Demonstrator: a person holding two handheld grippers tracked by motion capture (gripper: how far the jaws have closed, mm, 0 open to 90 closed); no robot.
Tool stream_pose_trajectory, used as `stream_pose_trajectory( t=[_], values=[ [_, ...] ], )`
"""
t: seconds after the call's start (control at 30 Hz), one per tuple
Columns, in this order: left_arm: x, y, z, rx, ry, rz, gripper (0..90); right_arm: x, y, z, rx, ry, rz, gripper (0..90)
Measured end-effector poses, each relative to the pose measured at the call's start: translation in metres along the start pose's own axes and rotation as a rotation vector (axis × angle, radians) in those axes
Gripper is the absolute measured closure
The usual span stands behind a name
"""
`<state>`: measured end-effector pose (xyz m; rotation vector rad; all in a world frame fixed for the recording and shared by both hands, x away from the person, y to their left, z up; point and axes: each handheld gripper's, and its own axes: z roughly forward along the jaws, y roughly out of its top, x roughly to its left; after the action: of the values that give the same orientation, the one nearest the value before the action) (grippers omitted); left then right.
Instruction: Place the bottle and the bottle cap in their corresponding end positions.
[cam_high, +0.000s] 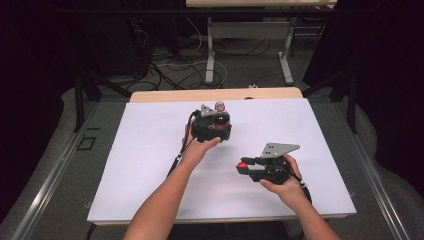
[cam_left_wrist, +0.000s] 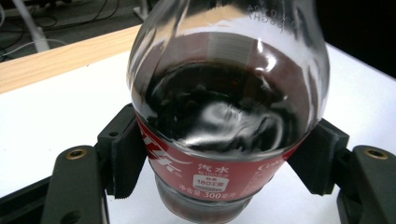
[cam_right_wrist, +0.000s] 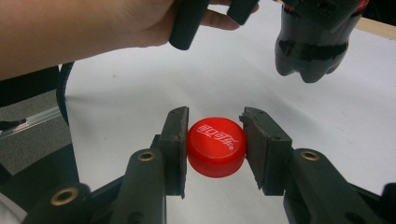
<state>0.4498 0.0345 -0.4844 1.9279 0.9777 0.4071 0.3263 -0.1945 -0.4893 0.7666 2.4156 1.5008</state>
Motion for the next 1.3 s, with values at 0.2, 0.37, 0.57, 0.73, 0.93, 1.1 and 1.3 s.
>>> stream_pose_trajectory(
  t=[0.2,0.37,0.57,0.73,0.93,1.1,1.3],
  values=[
    [0.006,-0.008,0.017,0.017,0.024,-0.022,29.5,-0.001,-0.003,0.001,-0.023,-0.001,0.03,61.6],
    [0.008,-0.016,0.027,0.027,0.029,-0.028,29.5,-0.003,-0.006,0.002,-0.016,0.0,0.045,61.6],
    [0.008,-0.024,0.032,0.038,0.023,-0.034,29.4,-0.003,-0.007,0.003,-0.01,0.008,0.038,61.6],
    [0.01,-0.03,0.032,0.03,0.022,-0.033,29.4,-0.003,-0.009,0.004,0.0,0.01,0.045,61.6],
    [0.007,-0.033,0.029,0.032,0.034,0.005,29.3,-0.005,-0.011,0.005,-0.007,0.002,0.05,61.6],
    [0.005,-0.034,0.028,0.035,0.029,0.018,29.1,-0.007,-0.013,0.006,-0.003,0.002,0.059,61.6],
    [0.005,-0.034,0.029,0.041,0.026,0.02,28.2,-0.005,-0.013,0.007,-0.007,-0.001,0.056,61.6]
  ],
)
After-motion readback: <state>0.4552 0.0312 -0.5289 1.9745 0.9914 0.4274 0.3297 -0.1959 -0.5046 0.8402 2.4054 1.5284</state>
